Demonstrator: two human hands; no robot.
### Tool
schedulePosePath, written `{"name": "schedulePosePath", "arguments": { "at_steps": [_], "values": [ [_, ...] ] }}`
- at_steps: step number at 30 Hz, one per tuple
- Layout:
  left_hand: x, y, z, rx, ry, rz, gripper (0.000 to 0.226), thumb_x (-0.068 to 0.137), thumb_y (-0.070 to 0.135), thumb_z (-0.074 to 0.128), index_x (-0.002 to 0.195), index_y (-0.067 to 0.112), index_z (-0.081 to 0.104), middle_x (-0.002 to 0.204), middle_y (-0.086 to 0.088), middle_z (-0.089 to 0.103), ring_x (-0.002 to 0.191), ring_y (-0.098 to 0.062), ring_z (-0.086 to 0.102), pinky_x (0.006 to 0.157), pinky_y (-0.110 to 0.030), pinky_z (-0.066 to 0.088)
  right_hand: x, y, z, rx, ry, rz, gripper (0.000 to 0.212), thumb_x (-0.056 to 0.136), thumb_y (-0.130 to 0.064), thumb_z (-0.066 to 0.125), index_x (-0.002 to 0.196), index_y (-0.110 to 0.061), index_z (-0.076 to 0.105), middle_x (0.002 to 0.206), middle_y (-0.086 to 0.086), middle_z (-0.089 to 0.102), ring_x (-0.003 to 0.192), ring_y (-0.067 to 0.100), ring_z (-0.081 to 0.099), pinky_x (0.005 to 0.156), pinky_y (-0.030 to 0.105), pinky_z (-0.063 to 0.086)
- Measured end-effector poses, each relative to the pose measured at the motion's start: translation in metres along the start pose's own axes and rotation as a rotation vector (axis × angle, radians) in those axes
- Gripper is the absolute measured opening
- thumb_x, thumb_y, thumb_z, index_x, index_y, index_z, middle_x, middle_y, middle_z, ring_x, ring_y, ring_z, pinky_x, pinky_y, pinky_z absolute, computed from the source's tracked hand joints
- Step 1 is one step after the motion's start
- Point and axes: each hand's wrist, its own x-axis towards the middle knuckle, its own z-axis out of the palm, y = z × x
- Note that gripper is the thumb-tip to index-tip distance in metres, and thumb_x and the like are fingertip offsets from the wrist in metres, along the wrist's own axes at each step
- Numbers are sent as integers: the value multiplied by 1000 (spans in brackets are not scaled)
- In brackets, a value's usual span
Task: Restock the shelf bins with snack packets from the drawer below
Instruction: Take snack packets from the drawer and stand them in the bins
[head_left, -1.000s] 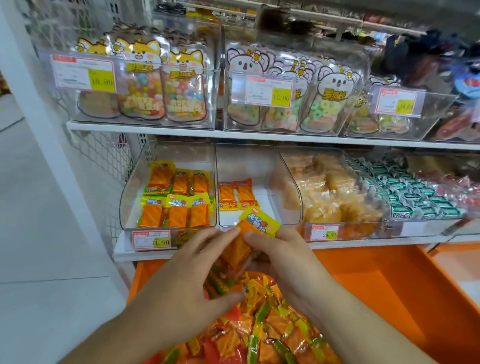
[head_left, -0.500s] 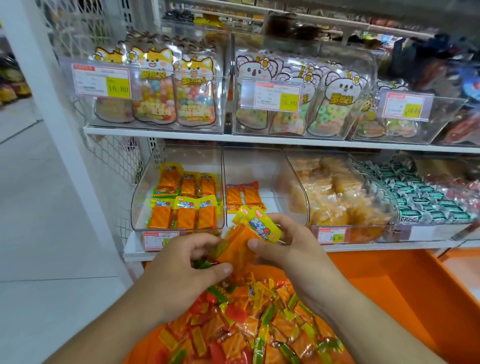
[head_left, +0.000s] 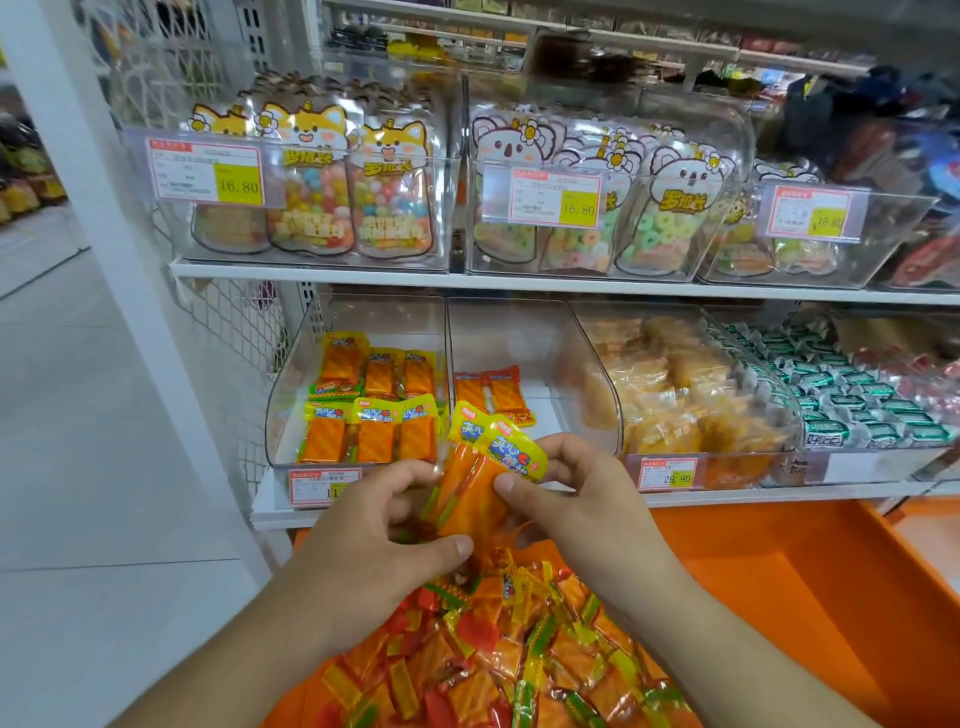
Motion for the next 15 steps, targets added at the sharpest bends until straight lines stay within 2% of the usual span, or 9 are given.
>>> {"name": "schedulePosePath", "arguments": {
  "at_steps": [2,5,7,9,11,13,15],
  "values": [
    [-1,1,1,7,-15,0,51,83,21,85,126,34,60,104,16,78,96,-4,74,97,-40,57,2,3,3,-31,18,-4,21,91,-19,79,106,-9,69,91,18,74,72,30,74,62,38,62],
    [0,2,0,12,-30,-4,48,85,20,83,126,34,61,104,14,79,96,-6,75,98,-41,56,6,7,7,-74,-14,-28,15,93,-25,78,103,-16,73,79,18,68,74,33,69,75,47,62],
    [0,3,-1,6,-27,-6,44,86,22,83,123,36,64,104,14,79,97,-5,74,99,-41,56,8,9,9,-52,-36,-24,15,94,-23,77,104,-14,72,81,29,66,75,38,70,75,49,64],
    [0,4,-3,-15,-22,-11,36,86,28,82,117,40,68,105,19,77,99,0,72,98,-34,54,12,9,11,-35,-36,-14,27,91,-29,80,106,-9,69,86,40,57,70,41,67,72,58,62],
    [1,7,-8,-33,-23,-18,21,89,36,78,108,43,74,104,20,77,99,2,72,95,-30,54,16,9,14,-35,-32,-13,42,81,-42,84,106,-12,70,85,42,51,64,35,57,66,64,56],
    [3,6,-13,-73,-9,-23,15,91,34,77,103,44,77,102,19,78,98,0,73,88,-25,57,21,5,19,-68,-31,-16,52,73,-53,83,108,-16,71,86,41,51,66,32,54,66,65,55],
    [7,3,-16,-99,23,-23,13,91,28,77,96,40,78,95,24,77,93,6,71,74,-12,54,24,0,26,-75,-48,-14,55,74,-55,82,110,-16,70,85,39,50,68,31,54,69,62,57]
  ]
}}
